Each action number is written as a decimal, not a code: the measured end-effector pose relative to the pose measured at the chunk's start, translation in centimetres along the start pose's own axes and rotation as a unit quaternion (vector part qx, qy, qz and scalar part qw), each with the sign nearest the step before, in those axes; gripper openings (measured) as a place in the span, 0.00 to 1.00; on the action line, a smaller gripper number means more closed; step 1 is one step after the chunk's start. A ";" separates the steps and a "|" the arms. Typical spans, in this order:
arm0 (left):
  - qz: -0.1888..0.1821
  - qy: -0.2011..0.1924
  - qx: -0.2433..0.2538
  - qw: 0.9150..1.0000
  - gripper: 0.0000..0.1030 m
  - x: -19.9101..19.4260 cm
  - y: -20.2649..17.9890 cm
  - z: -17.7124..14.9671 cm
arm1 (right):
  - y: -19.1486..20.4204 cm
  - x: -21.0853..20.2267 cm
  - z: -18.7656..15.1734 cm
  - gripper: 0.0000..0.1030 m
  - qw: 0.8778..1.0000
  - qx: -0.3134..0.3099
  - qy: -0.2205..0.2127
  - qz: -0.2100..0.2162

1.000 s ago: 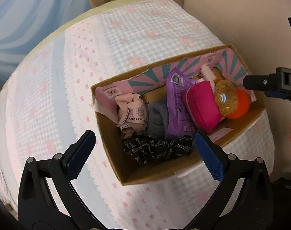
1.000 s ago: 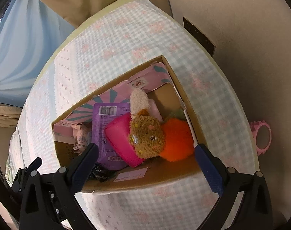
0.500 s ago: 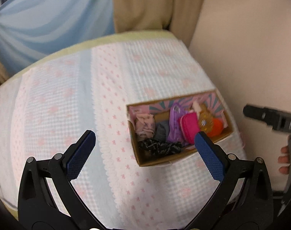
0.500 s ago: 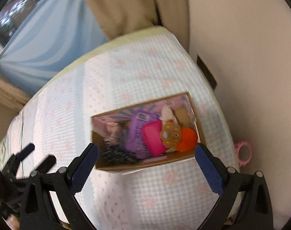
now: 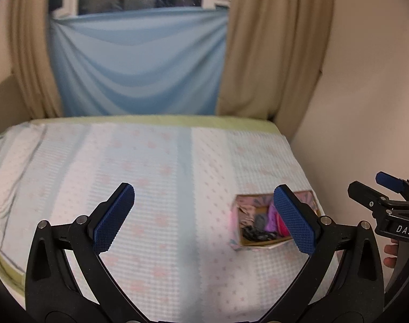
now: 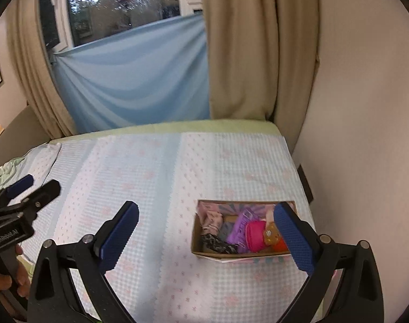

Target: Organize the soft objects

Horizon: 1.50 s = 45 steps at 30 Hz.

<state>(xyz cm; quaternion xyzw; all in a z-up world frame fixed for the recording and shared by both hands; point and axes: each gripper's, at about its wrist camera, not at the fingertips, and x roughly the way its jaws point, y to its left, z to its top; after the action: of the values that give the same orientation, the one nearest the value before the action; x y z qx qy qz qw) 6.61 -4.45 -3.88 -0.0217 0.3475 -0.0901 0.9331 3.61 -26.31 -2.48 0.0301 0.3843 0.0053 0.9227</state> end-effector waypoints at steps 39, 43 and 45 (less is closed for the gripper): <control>0.034 -0.079 0.024 0.996 1.00 -6.9 3.8 -2.1 | 4.2 -3.1 -1.3 0.97 0.998 0.005 -0.053 -0.035; 0.036 -0.081 0.022 0.996 1.00 -7.0 3.8 -2.0 | 4.2 -3.2 -1.3 0.97 0.998 0.003 -0.055 -0.035; 0.037 -0.083 0.022 0.996 1.00 -7.1 3.7 -2.0 | 4.3 -3.3 -1.3 0.97 0.998 0.002 -0.056 -0.036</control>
<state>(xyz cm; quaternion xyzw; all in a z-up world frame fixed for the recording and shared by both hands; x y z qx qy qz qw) 0.64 0.48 -1.20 0.0046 0.2672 -0.0611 0.9617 0.41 -22.11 -0.79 0.0185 0.3329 -0.0301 0.9423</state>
